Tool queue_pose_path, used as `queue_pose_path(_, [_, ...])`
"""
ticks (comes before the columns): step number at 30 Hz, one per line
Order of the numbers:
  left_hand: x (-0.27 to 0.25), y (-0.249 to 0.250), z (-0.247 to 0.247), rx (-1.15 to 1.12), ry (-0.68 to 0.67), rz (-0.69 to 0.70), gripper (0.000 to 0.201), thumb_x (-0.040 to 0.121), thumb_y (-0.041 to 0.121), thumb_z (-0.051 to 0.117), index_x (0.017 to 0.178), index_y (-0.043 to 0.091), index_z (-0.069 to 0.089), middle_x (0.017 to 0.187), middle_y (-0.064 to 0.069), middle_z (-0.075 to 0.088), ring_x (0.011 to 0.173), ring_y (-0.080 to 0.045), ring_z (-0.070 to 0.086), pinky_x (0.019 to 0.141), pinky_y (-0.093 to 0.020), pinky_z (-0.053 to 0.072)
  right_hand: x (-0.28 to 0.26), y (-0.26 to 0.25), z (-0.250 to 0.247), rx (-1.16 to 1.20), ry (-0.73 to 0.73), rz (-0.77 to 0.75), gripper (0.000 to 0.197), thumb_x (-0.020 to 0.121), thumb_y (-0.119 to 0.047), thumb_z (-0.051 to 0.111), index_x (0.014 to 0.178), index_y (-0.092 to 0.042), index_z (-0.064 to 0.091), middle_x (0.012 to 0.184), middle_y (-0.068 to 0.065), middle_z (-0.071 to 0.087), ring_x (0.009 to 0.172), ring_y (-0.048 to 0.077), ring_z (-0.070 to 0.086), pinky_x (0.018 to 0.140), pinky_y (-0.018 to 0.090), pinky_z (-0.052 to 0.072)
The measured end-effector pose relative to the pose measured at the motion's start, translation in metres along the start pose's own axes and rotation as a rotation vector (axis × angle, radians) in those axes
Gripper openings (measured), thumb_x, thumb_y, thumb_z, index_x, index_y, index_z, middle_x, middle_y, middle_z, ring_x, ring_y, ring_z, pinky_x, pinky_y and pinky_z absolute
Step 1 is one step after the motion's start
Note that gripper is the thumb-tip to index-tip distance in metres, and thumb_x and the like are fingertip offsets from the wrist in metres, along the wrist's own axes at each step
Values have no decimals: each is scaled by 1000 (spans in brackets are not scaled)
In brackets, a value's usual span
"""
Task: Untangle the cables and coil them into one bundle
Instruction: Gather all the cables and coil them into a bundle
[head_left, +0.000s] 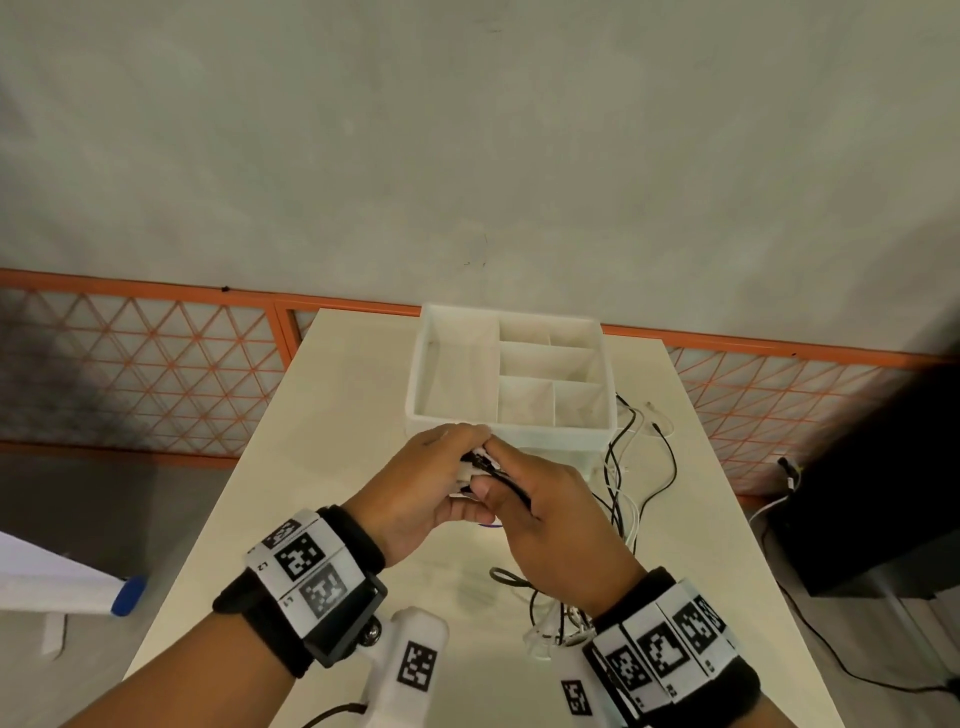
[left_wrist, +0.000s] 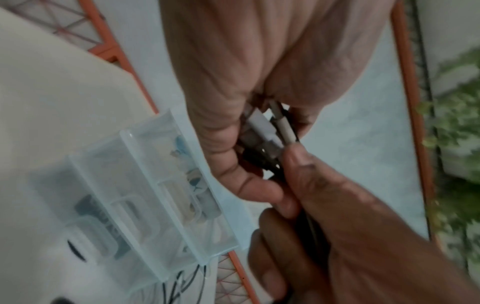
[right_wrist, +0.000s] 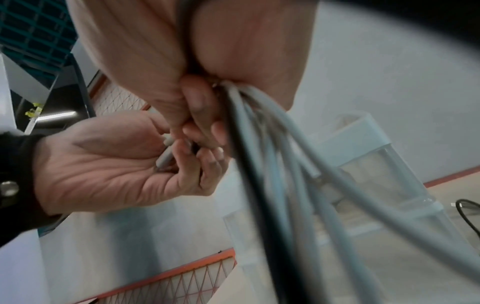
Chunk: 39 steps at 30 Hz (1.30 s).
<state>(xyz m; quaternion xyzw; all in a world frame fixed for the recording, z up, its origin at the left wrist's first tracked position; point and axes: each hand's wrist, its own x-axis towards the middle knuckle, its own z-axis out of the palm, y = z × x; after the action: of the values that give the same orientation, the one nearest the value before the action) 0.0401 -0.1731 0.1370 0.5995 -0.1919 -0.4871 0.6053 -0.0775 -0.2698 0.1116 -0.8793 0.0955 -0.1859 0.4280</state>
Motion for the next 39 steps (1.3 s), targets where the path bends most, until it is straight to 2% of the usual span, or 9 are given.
queue_pose_path(6, [-2, 1, -7, -165, -46, -69, 55, 93, 55, 53, 95, 4, 74, 79, -13, 68, 68, -21, 69, 86, -49, 58, 0, 4, 6, -14, 6, -8, 43, 104, -23, 47, 147, -24, 48, 115, -1, 73, 104, 13, 68, 88, 38, 55])
queue_pose_path(11, [-3, -3, 2, 45, 21, -14, 47, 96, 47, 54, 80, 7, 72, 62, -8, 60, 66, -21, 67, 70, -37, 61, 2, 9, 4, -96, -126, 25, 42, 102, -44, 34, 144, -40, 38, 103, -3, 75, 90, 20, 71, 78, 47, 58])
queue_pose_path(14, [1, -7, 2, 195, 133, 33, 42, 97, 41, 55, 73, 8, 65, 55, -4, 55, 51, -18, 56, 47, -25, 46, 3, 10, -1, -123, -100, 69, 39, 104, -37, 44, 142, -31, 44, 70, -26, 66, 61, 3, 61, 57, 15, 46])
queue_pose_path(15, [2, -7, 2, 208, 169, 43, 39, 97, 37, 56, 71, 8, 60, 54, -4, 53, 47, -16, 50, 43, -23, 37, 3, 10, -1, -117, -77, 87, 40, 104, -35, 47, 143, -29, 45, 62, -25, 61, 55, 4, 56, 52, 14, 40])
queue_pose_path(22, [10, -2, 1, 43, 280, 38, 16, 90, 16, 54, 87, 4, 63, 61, -12, 54, 47, -17, 44, 38, -20, 30, 2, 7, -5, -1, 28, 42, 33, 102, -31, 55, 135, -35, 56, 83, -1, 74, 61, 18, 61, 62, 31, 55])
queue_pose_path(25, [9, 0, 0, 33, 244, 43, 15, 93, 14, 52, 94, 6, 64, 63, -12, 55, 49, -18, 46, 37, -21, 31, 2, 9, -6, -51, 11, 27, 37, 104, -28, 52, 139, -37, 54, 74, 5, 68, 56, 16, 54, 53, 24, 51])
queue_pose_path(30, [7, 1, -2, 54, 123, 40, 13, 93, 19, 62, 95, 5, 62, 60, -10, 56, 52, -20, 50, 44, -25, 42, 5, 14, -5, -108, -25, -8, 25, 105, -29, 47, 125, -27, 61, 83, -7, 72, 64, 14, 60, 64, 36, 52])
queue_pose_path(33, [6, 1, -5, 140, 78, 43, 14, 91, 20, 64, 92, 6, 61, 60, -9, 54, 53, -19, 49, 45, -26, 41, 4, 18, -3, -178, -54, 16, 26, 105, -36, 44, 115, -20, 63, 75, -17, 66, 61, 6, 57, 57, 22, 43])
queue_pose_path(39, [11, 0, -1, 167, 280, 97, 12, 85, 6, 59, 73, 8, 61, 56, -3, 50, 44, -12, 41, 45, -22, 29, 5, 14, -2, -84, -12, 117, 39, 96, -53, 51, 108, -19, 67, 76, -3, 68, 62, 11, 59, 57, 27, 49])
